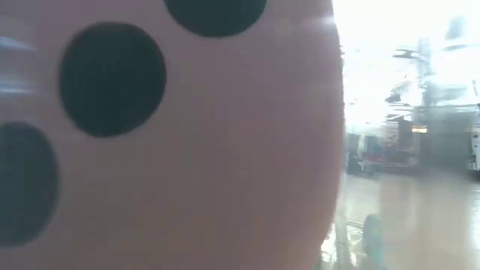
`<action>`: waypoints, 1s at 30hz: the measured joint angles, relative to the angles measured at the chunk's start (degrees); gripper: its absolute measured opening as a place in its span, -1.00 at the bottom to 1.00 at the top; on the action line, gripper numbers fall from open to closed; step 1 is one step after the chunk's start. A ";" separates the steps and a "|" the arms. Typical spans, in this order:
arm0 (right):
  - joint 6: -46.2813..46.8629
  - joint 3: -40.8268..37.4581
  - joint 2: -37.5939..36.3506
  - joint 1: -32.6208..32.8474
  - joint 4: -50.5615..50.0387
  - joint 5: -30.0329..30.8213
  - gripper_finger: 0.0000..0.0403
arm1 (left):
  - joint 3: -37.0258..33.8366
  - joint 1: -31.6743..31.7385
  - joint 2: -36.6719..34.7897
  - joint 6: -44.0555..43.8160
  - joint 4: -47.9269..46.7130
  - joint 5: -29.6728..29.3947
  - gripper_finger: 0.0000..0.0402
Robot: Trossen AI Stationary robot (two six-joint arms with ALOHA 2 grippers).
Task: Pick & Place Dice
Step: Put the small orange dice into the transparent bin, then put the small green dice into the transparent bin
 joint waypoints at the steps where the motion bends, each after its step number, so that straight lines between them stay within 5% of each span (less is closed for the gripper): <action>1: 0.63 0.00 0.00 -0.20 0.34 -0.15 0.44 | 0.00 -0.04 1.03 0.10 0.12 -0.08 0.99; 8: 1.74 0.00 0.00 -0.53 0.75 -0.22 0.43 | 0.02 0.20 5.23 -0.87 2.99 -2.34 0.99; 21: -7.03 0.00 0.00 0.88 0.95 2.60 0.41 | 0.15 -0.96 1.11 -4.22 2.42 0.58 0.99; 30: -11.89 0.00 -0.59 4.55 0.70 17.82 0.28 | 5.32 2.88 -12.70 -26.92 -36.66 -8.39 0.99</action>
